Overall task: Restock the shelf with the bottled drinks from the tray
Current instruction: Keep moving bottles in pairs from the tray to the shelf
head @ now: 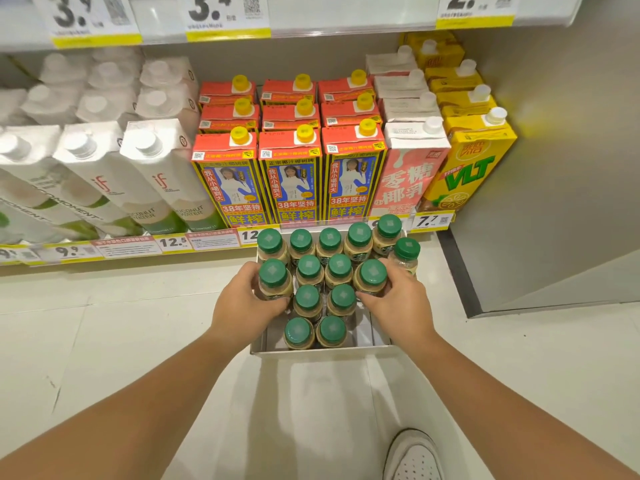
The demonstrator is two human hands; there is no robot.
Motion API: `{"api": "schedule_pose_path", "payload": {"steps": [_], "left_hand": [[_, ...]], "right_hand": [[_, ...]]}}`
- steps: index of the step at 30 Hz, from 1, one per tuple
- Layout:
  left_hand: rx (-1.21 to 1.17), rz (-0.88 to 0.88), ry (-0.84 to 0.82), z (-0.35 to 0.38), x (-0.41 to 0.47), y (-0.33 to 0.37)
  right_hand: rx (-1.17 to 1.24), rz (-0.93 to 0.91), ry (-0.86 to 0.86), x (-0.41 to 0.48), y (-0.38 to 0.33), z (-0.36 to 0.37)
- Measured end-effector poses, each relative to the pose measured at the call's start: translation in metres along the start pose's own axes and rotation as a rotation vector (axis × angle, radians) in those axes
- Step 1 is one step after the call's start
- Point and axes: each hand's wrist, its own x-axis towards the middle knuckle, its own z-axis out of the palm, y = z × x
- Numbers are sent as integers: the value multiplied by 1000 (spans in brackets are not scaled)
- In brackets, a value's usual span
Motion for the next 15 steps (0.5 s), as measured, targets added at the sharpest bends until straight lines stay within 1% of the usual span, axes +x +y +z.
{"api": "schedule_pose_path", "payload": {"steps": [3,6,9,15], "left_hand": [[-173,25,-19,-7,-6,2],[-322,31,-25,-12,-11,9],[-374,54,-6,-17,-13,15],[-407,193,29,-39,-17,50]], "right_hand": [[64,-25,-15,-13,-3,-2],[249,80,-58,-19,-11,-9],[370,119,-49,-16,-21,-21],[412,22,17,-14,-78,-61]]}}
